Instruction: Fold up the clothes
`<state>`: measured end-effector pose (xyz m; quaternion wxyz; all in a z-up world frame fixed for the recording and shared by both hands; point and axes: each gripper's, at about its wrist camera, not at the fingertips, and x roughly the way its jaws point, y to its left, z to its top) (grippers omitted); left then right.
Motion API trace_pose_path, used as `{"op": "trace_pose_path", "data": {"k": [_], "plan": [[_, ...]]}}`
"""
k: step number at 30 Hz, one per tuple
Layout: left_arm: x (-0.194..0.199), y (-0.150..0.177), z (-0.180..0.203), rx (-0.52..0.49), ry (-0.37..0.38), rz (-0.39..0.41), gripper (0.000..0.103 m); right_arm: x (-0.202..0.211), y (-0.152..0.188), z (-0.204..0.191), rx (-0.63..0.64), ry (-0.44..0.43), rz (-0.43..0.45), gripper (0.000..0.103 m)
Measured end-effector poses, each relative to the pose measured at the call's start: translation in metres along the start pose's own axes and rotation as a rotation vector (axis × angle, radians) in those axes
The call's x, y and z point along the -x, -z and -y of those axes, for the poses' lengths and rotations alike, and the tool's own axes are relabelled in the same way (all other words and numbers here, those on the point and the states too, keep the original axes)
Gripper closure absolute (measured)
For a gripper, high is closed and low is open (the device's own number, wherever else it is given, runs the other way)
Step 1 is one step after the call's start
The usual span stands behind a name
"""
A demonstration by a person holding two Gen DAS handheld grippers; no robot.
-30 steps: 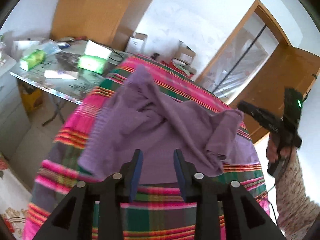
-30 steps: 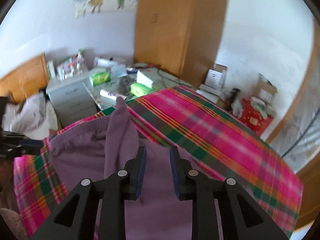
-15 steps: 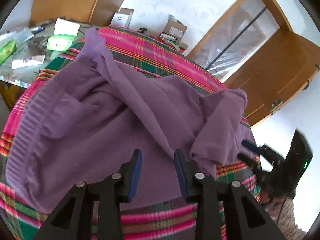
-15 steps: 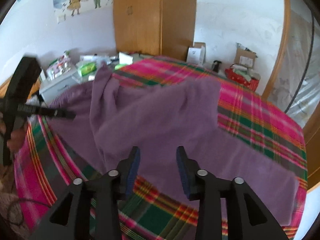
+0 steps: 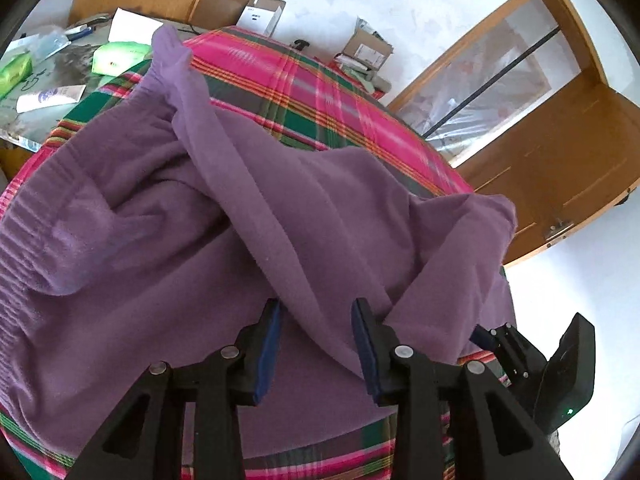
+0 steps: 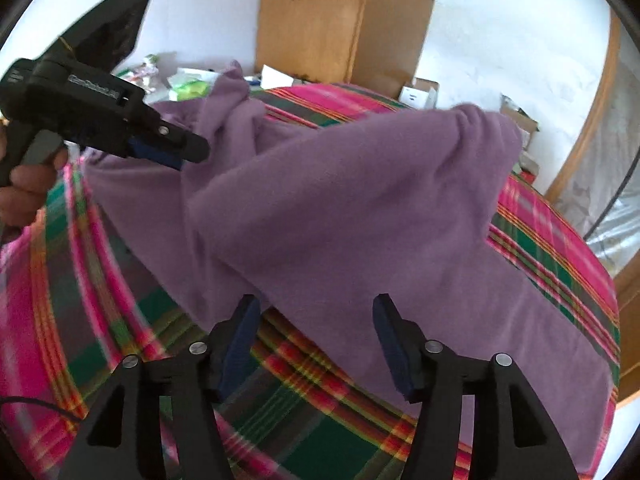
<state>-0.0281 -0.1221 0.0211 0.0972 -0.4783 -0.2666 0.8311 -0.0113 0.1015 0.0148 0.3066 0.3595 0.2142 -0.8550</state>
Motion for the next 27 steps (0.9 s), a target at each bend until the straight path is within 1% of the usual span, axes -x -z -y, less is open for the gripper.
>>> {"op": "trace_pose_path", "data": {"k": [5, 7, 8, 9, 10, 11, 12, 14, 16, 19, 24, 27], "plan": [[-0.009, -0.005, -0.002, 0.027, 0.007, -0.016, 0.066, -0.004, 0.003, 0.015, -0.075, 0.03, -0.014, 0.042], [-0.012, -0.007, -0.002, 0.04, 0.008, -0.026, 0.067, -0.002, 0.004, 0.02, -0.102, 0.039, -0.006, 0.047], [-0.014, -0.008, -0.002, 0.047, 0.01, -0.029, 0.067, -0.001, 0.005, 0.023, -0.118, 0.038, -0.003, 0.059], [-0.014, -0.009, -0.003, 0.053, 0.012, -0.028, 0.067, -0.001, 0.005, 0.025, -0.135, 0.037, 0.0, 0.075], [-0.015, -0.011, -0.002, 0.055, 0.013, -0.026, 0.068, 0.0, 0.006, 0.028, -0.151, 0.037, 0.002, 0.082], [-0.016, -0.012, -0.001, 0.055, 0.015, -0.024, 0.072, 0.002, 0.007, 0.031, -0.174, 0.029, 0.011, 0.088], [-0.016, -0.013, 0.001, 0.051, 0.015, -0.02, 0.075, 0.005, 0.008, 0.034, -0.196, 0.02, 0.022, 0.091], [-0.016, -0.015, 0.004, 0.044, 0.014, -0.013, 0.086, 0.011, 0.011, 0.034, -0.206, 0.027, 0.036, 0.094], [-0.017, -0.016, 0.004, 0.046, 0.015, -0.008, 0.092, 0.018, 0.014, 0.034, -0.211, 0.041, 0.051, 0.095], [-0.015, -0.018, 0.004, 0.065, 0.021, 0.005, 0.097, 0.034, 0.019, 0.04, -0.231, 0.083, 0.081, 0.096], [-0.005, -0.02, 0.013, 0.055, 0.037, 0.052, 0.099, 0.063, 0.03, 0.063, -0.309, 0.158, 0.127, 0.096], [0.0, -0.024, 0.018, 0.041, 0.053, 0.067, 0.099, 0.079, 0.036, 0.088, -0.38, 0.21, 0.152, 0.096]]}}
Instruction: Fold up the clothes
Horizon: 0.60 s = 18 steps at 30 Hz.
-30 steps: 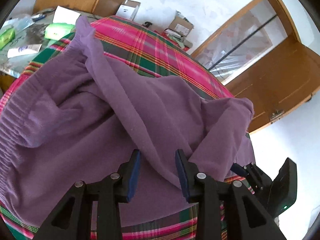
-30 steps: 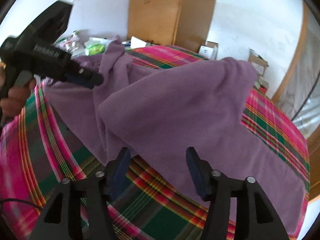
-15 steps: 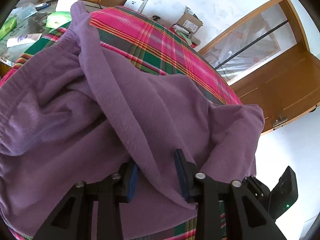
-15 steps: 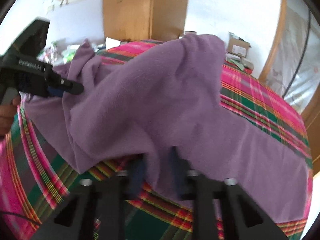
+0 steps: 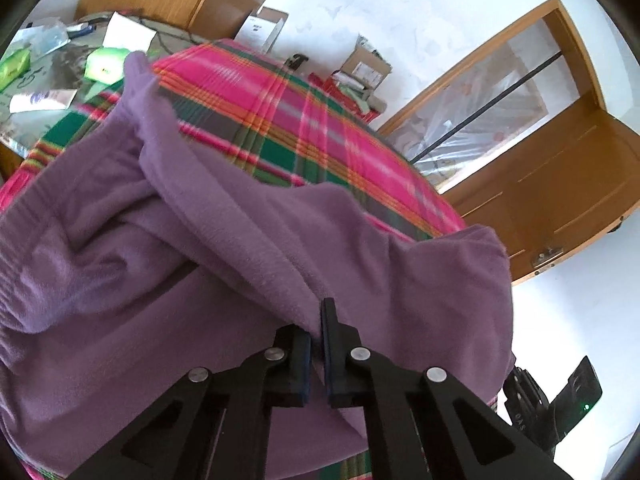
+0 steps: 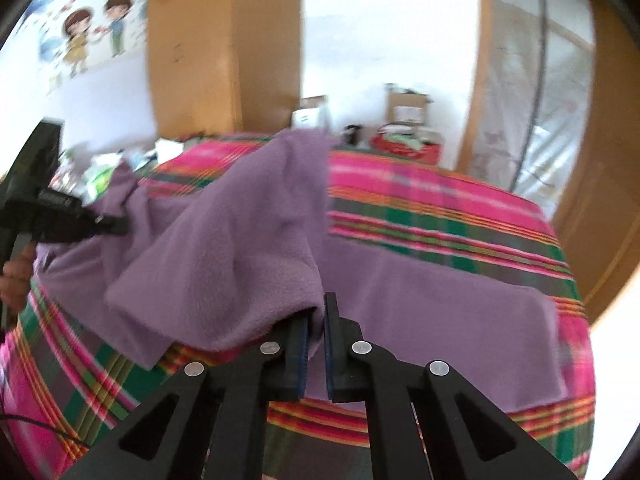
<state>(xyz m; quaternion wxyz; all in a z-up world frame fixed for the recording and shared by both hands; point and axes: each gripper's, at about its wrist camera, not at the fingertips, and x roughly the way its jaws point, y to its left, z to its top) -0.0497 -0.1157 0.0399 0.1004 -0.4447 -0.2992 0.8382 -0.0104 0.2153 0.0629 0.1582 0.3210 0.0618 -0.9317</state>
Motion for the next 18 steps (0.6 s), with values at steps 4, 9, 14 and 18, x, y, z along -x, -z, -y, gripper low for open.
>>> {"op": "trace_pose_path", "data": {"k": [4, 9, 14, 18], "plan": [[0.003, -0.003, 0.007, -0.022, 0.015, 0.011, 0.099, 0.009, -0.002, 0.026, -0.066, 0.067, 0.017, 0.096], [0.001, -0.003, 0.009, -0.031, 0.011, 0.01, 0.099, 0.011, 0.006, 0.046, -0.12, 0.109, -0.011, 0.096], [0.006, -0.004, 0.012, -0.033, 0.021, 0.025, 0.099, 0.003, 0.018, 0.047, -0.099, 0.135, -0.074, 0.096], [0.009, -0.01, 0.015, -0.029, 0.028, 0.046, 0.1, 0.006, 0.017, 0.044, -0.054, 0.142, -0.09, 0.078]]}}
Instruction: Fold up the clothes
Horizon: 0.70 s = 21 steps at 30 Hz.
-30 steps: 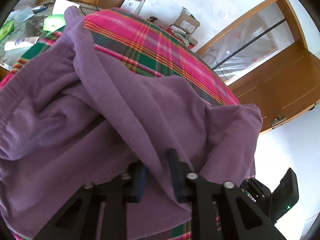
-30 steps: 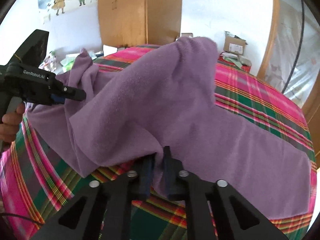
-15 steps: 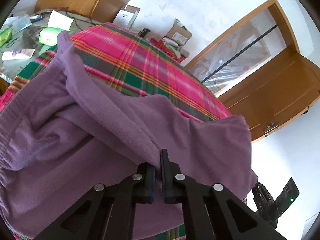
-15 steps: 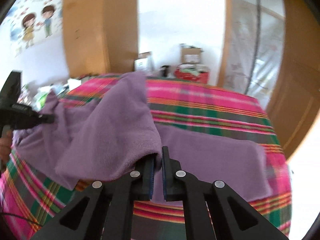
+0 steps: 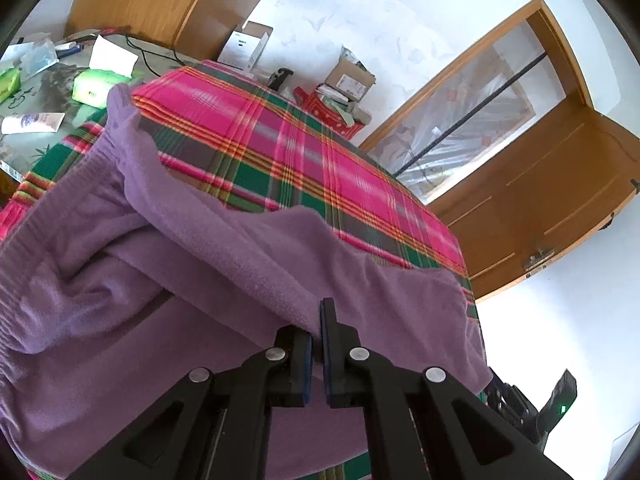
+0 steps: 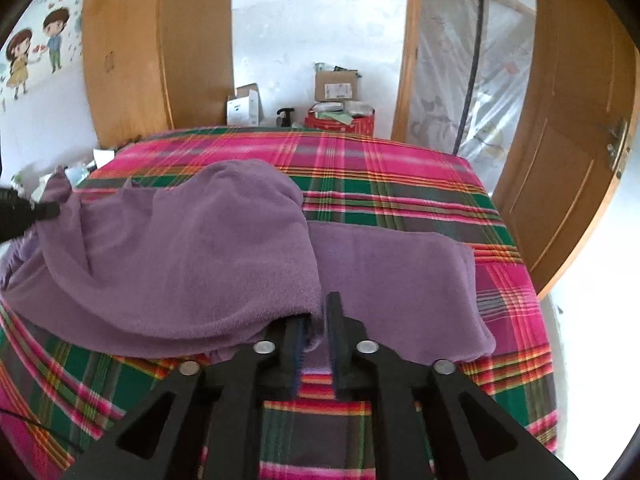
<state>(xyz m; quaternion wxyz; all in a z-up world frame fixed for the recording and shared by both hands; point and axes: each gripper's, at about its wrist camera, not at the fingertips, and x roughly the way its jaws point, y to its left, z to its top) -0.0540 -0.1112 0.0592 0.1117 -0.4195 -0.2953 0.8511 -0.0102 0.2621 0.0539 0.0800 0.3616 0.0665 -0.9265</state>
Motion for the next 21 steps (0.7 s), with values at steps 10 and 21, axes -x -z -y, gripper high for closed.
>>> {"op": "trace_pose_path", "data": {"k": [10, 21], "plan": [[0.005, -0.015, 0.009, -0.004, -0.002, 0.034, 0.1, 0.039, 0.001, -0.022, 0.138, -0.049, 0.095, 0.073], [0.013, -0.038, 0.016, -0.008, -0.012, 0.078, 0.1, 0.002, -0.014, -0.076, 0.282, -0.176, 0.049, 0.071]]}}
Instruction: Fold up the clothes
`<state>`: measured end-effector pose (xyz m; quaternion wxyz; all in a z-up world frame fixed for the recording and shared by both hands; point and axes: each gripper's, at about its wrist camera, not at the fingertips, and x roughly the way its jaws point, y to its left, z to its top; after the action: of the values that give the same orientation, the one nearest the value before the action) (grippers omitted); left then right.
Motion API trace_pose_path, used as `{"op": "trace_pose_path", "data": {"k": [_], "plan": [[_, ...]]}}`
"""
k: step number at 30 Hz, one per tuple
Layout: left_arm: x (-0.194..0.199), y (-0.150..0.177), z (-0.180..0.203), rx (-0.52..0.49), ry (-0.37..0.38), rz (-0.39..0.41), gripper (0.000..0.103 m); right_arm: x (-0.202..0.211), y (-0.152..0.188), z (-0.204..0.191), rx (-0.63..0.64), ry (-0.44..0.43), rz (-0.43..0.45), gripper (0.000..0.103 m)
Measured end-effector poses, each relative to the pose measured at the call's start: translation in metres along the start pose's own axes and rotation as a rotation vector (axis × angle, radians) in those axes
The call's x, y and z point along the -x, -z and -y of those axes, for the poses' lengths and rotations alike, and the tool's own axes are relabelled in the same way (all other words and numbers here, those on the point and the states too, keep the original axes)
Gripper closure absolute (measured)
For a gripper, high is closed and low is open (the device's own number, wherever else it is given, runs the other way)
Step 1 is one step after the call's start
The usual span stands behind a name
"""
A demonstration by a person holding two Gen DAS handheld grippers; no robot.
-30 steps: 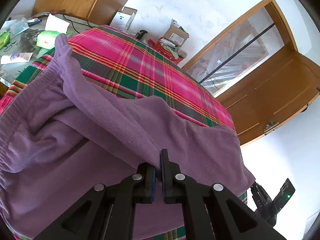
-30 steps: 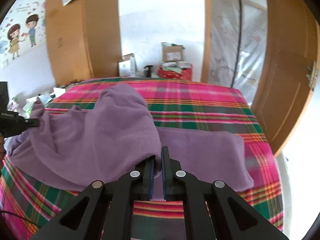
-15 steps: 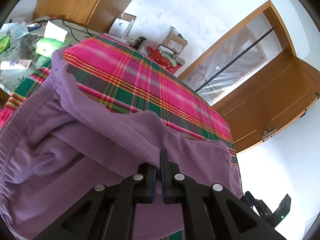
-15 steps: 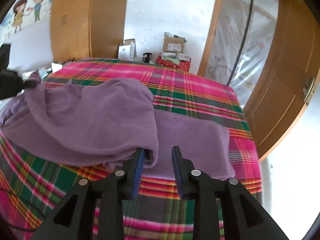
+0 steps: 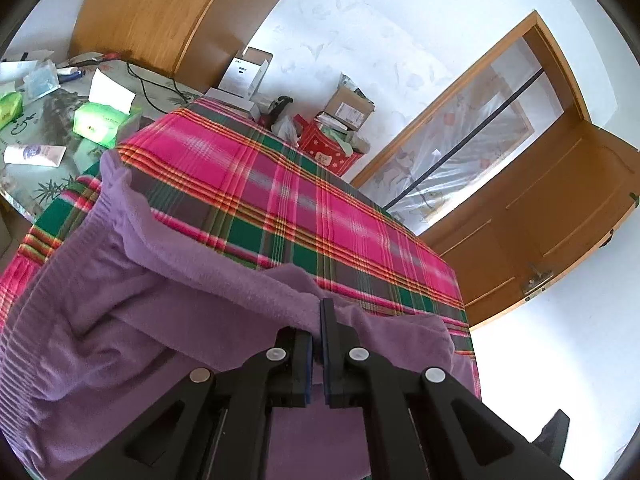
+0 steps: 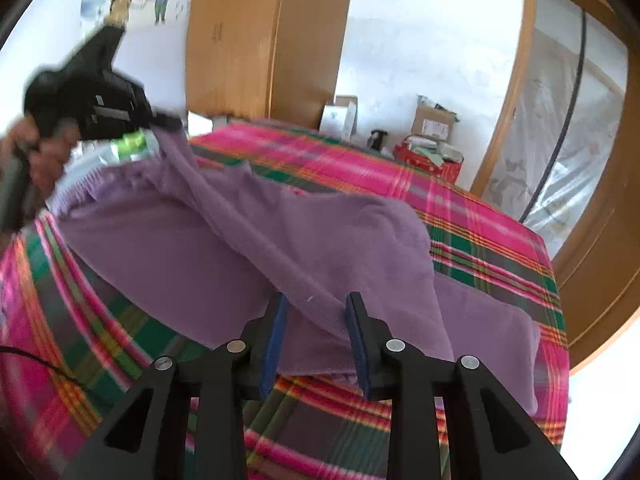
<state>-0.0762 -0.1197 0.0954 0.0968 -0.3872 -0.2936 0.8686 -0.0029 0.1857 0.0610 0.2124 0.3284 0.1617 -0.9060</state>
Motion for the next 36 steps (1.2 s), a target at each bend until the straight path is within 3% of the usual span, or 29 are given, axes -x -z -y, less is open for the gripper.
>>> {"op": "trace_pose_path", "data": {"k": [3, 11, 17, 19, 21, 24, 36], "plan": [[0.002, -0.007, 0.0, 0.0, -0.001, 0.013, 0.1, -0.014, -0.004, 0.004, 0.008, 0.043, -0.025, 0.071], [-0.001, -0.029, 0.006, -0.023, -0.022, 0.047, 0.1, -0.023, -0.005, 0.014, 0.007, -0.027, -0.069, 0.07], [0.005, -0.048, 0.006, -0.005, -0.029, 0.089, 0.1, -0.026, -0.008, 0.014, 0.008, -0.007, -0.079, 0.069], [0.007, -0.052, 0.004, -0.002, -0.031, 0.1, 0.1, -0.022, -0.012, 0.018, -0.018, 0.015, -0.05, 0.073], [0.007, -0.054, 0.003, 0.004, -0.031, 0.104, 0.1, -0.017, -0.018, 0.023, -0.046, 0.036, -0.023, 0.091], [0.003, -0.055, 0.002, 0.006, -0.034, 0.101, 0.1, -0.012, -0.026, 0.03, -0.068, 0.045, -0.001, 0.097], [-0.032, -0.059, -0.005, 0.002, -0.066, 0.05, 0.1, -0.023, -0.07, 0.05, -0.023, 0.245, 0.077, 0.1]]}}
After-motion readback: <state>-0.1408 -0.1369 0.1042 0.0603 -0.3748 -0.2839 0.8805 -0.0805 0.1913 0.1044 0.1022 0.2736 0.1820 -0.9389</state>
